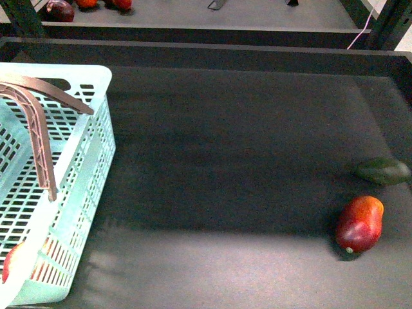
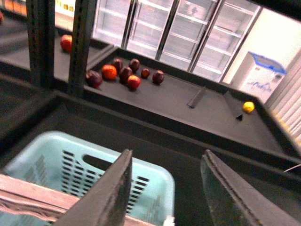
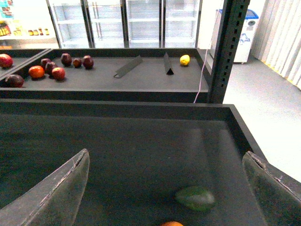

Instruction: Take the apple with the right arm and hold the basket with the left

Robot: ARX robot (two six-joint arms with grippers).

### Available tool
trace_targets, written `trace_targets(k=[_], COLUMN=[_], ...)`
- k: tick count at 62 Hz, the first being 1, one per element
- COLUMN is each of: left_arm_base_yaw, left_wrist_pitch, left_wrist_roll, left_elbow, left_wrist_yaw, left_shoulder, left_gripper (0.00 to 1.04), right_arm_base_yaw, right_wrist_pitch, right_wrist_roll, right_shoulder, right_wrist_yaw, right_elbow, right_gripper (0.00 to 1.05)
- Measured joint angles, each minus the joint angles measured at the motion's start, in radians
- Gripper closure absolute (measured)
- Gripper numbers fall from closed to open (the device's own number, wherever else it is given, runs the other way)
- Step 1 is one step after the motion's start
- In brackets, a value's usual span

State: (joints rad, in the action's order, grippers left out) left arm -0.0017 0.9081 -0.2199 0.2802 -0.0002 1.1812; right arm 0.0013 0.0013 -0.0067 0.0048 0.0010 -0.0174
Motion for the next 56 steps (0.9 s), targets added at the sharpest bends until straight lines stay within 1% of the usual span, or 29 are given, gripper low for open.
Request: trace_targets(k=[4,5,13,30,34,56], left_arm_base_yaw=[0.000,0.000,0.000,0.000,0.000,0.000], left_wrist_pitch=[-0.003,-0.005,-0.035,-0.133,-0.094,-0.367], left_wrist_roll=[0.101,0.106,0.178,0.202,0.205,0.206], left_elbow=[-0.040,-0.046,-0.112,-0.195,-0.236,-0.266], left_wrist_yaw=[0.002,0.002,0.000,0.000,0.001,0.000], left_shoulder=[-0.039,-0.044,-0.127,-0.309,-0.323,-0.629], left_gripper=[0.76,0.77,1.02,1.01,1.01,1.01], right_arm_base_yaw=[0.000,0.000,0.000,0.000,0.000,0.000], right_wrist_pitch=[0.000,0.000,0.000,0.000,0.000,0.000], right_wrist_roll=[0.000,0.000,0.000,0.000,0.000,0.000], right_shoulder=[0.000,0.000,0.000,0.000,0.000,0.000], right_wrist_yaw=[0.000,0.000,0.000,0.000,0.000,0.000], right_elbow=[0.000,0.000,0.000,0.000,0.000,0.000], right_gripper=[0.09,0.09,0.09,0.09,0.09,0.09])
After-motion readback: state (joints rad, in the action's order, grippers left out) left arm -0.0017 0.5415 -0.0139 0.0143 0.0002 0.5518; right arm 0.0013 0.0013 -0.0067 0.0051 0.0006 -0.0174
